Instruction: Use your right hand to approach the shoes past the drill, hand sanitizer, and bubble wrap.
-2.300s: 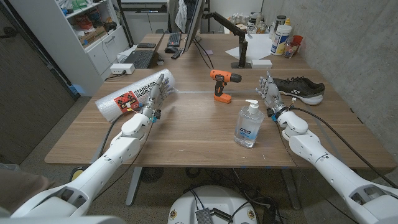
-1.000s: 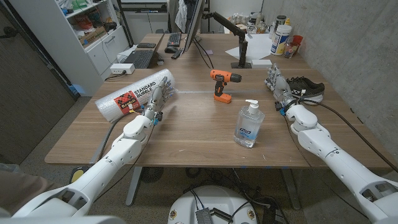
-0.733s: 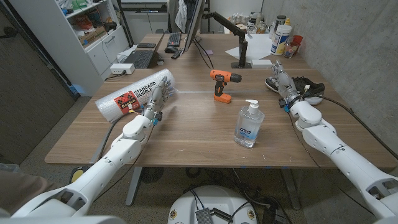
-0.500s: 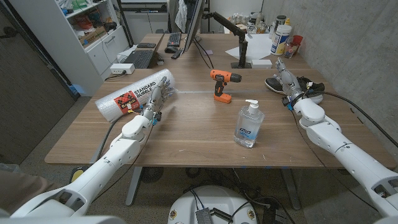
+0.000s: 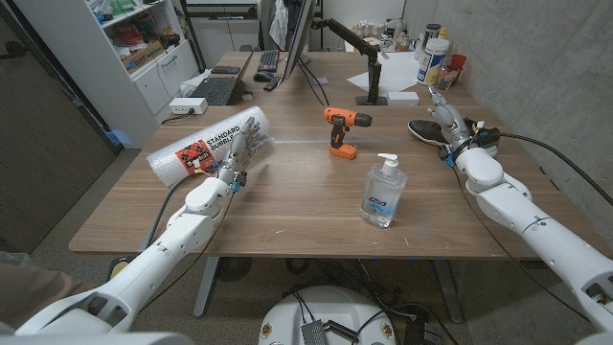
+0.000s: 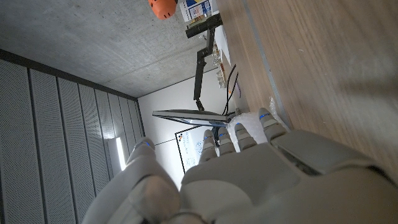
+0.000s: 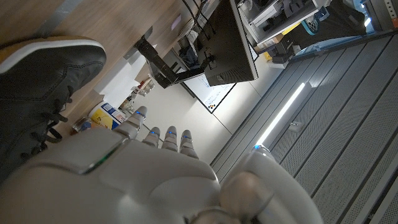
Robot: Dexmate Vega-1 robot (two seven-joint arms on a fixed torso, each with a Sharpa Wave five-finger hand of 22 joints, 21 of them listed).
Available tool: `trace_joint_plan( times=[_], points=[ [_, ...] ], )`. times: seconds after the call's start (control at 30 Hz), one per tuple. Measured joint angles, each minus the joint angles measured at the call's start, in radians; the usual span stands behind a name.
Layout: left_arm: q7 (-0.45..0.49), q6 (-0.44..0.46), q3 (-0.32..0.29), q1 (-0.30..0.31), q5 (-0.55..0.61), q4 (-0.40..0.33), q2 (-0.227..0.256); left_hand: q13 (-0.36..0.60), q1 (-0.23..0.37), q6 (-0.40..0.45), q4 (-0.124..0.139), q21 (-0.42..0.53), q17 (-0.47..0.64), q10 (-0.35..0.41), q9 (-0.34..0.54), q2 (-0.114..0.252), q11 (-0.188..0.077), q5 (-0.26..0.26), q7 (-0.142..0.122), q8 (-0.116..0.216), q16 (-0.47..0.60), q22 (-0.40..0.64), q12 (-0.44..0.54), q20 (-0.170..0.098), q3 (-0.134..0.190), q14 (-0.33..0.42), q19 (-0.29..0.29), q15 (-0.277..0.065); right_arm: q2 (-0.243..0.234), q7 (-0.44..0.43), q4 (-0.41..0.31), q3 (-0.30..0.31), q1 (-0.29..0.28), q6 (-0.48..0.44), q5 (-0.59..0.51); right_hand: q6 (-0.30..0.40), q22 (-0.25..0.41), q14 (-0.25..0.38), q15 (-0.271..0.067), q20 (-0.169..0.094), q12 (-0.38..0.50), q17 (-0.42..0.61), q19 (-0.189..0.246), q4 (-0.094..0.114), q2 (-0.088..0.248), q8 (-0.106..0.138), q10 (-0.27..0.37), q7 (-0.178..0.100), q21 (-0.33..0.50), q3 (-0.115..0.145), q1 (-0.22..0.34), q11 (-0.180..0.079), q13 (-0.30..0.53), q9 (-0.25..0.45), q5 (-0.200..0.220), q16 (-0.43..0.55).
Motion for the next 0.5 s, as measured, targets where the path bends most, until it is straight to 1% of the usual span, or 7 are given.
trace_joint_plan(
  times=[0.07, 0.13, 0.33, 0.4, 0.43, 0.5],
  points=[
    [0.000, -0.001, -0.002, 0.003, 0.000, -0.002, 0.001, 0.000, 0.000, 0.000, -0.001, 0.000, 0.000, 0.000, 0.000, 0.000, 0.000, -0.004, 0.000, 0.000, 0.000, 0.000, 0.000, 0.000, 0.001, 0.000, 0.000, 0.000, -0.005, -0.007, -0.005, 0.000, -0.002, -0.003, -0.010, 0.000, 0.000, 0.000, 0.000, 0.000, 0.000, 0.000, 0.000, 0.000, -0.004, 0.000, 0.000, 0.000, 0.000, 0.000, 0.004, 0.000, 0.000, 0.000, 0.000, 0.000],
    [0.001, -0.002, -0.003, 0.004, -0.001, -0.003, 0.002, 0.000, 0.000, 0.000, -0.001, 0.000, 0.000, 0.000, 0.000, 0.000, 0.000, -0.004, 0.000, 0.000, 0.000, 0.000, 0.000, 0.000, 0.001, 0.000, 0.000, 0.000, -0.010, -0.017, -0.011, 0.000, -0.004, -0.010, -0.027, 0.000, 0.000, 0.000, 0.000, 0.000, 0.000, 0.000, 0.000, -0.004, 0.000, 0.000, 0.000, 0.000, 0.000, -0.004, 0.009, 0.000, 0.000, 0.000, 0.000, 0.000],
    [0.000, -0.006, -0.005, 0.005, -0.002, -0.004, 0.003, 0.000, 0.004, 0.000, -0.001, 0.000, 0.000, 0.000, 0.000, 0.004, 0.000, -0.004, 0.000, 0.000, 0.000, 0.000, 0.000, 0.000, 0.001, 0.000, 0.000, 0.000, -0.030, -0.047, -0.043, 0.000, -0.012, -0.031, -0.070, 0.000, 0.000, 0.002, -0.002, 0.000, 0.000, 0.000, 0.000, -0.007, 0.002, 0.000, 0.000, 0.000, 0.000, -0.001, 0.011, 0.000, 0.000, 0.000, 0.000, 0.000],
    [-0.001, -0.008, -0.005, 0.005, -0.003, -0.004, 0.003, 0.000, 0.004, 0.000, -0.001, 0.000, 0.000, 0.000, 0.000, 0.004, 0.000, -0.004, 0.000, 0.000, 0.000, 0.000, 0.000, 0.000, 0.001, 0.000, 0.000, 0.000, -0.035, -0.059, -0.050, 0.000, -0.014, -0.044, -0.090, 0.000, 0.000, 0.004, -0.004, 0.000, 0.000, 0.000, 0.000, -0.007, -0.003, 0.000, 0.000, 0.000, 0.000, -0.001, 0.016, 0.000, 0.000, 0.000, 0.000, 0.000],
    [-0.003, -0.009, -0.005, 0.005, -0.003, -0.004, 0.003, 0.000, 0.004, 0.000, -0.001, 0.000, 0.000, 0.000, 0.000, 0.004, 0.000, -0.004, 0.000, 0.000, 0.000, 0.000, 0.000, 0.000, 0.001, 0.000, 0.000, 0.000, -0.038, -0.065, -0.056, 0.000, -0.015, -0.052, -0.099, 0.000, 0.000, 0.004, -0.004, 0.000, 0.000, 0.000, 0.000, -0.007, 0.002, 0.000, 0.000, 0.000, 0.000, -0.001, 0.020, 0.000, 0.000, 0.000, 0.000, 0.000],
    [-0.005, -0.011, -0.005, 0.005, -0.004, -0.002, 0.003, 0.000, 0.004, 0.000, -0.001, 0.000, 0.000, 0.000, 0.000, 0.004, 0.000, -0.004, 0.000, 0.000, 0.000, 0.000, 0.000, 0.000, 0.001, -0.002, 0.000, 0.002, -0.045, -0.076, -0.068, -0.003, -0.017, -0.066, -0.118, 0.000, 0.000, 0.004, -0.004, 0.000, 0.000, 0.000, -0.007, -0.009, 0.003, 0.000, -0.005, 0.000, 0.000, 0.000, 0.021, -0.005, 0.000, 0.000, 0.000, -0.005]
  ],
)
